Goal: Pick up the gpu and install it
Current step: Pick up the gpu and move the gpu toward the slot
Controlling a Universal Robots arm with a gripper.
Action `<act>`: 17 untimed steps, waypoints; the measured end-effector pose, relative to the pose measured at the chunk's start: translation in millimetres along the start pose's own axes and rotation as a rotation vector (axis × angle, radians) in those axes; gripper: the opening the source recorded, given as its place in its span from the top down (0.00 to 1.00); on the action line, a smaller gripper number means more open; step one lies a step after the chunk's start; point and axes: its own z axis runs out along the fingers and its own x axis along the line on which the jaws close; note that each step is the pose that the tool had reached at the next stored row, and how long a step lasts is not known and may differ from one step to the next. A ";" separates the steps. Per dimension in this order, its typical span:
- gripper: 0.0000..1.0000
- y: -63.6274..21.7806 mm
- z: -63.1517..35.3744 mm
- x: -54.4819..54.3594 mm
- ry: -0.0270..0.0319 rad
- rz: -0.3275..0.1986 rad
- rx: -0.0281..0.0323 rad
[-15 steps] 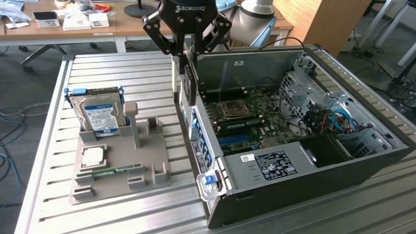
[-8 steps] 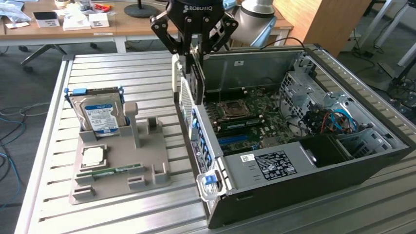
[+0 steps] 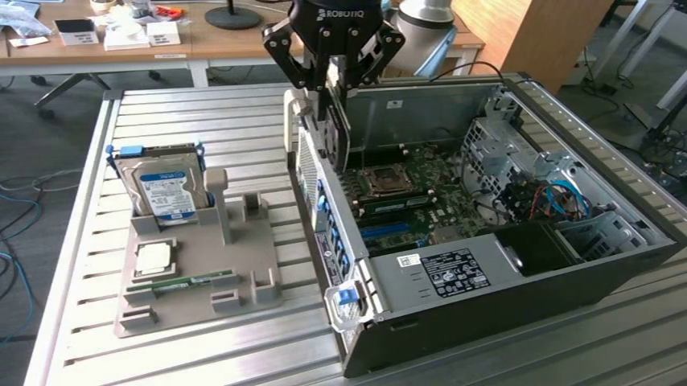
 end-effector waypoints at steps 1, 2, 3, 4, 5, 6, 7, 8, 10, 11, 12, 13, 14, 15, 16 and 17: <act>0.73 0.1 0.1 -1.4 -0.0001 0.000 -0.0001; 0.73 0.1 0.1 -2.9 -0.0001 0.000 -0.0001; 0.73 0.2 0.2 -4.3 -0.0001 0.000 -0.0001; 0.73 0.2 0.1 -5.7 0.0000 0.000 0.0000; 0.73 0.3 0.2 -7.0 0.0000 0.000 -0.0001; 0.73 0.3 0.2 -8.5 0.0000 0.000 0.0000; 0.73 0.4 0.3 -9.9 -0.0001 0.000 -0.0001; 0.73 0.5 0.3 -11.2 0.0000 0.000 -0.0001; 0.73 0.6 0.4 -13.8 -0.0001 0.000 -0.0001; 0.73 0.6 0.4 -15.1 -0.0001 0.000 -0.0001; 0.73 0.7 0.4 -16.4 0.0000 0.000 -0.0001; 0.73 0.7 0.5 -17.7 -0.0001 0.000 0.0000; 0.73 0.8 0.5 -18.9 -0.0001 0.000 -0.0001; 0.73 0.8 0.5 -20.1 0.0000 0.000 0.0000; 0.73 0.9 0.5 -21.3 -0.0001 0.000 -0.0001; 0.73 0.9 0.6 -22.5 -0.0001 0.000 -0.0001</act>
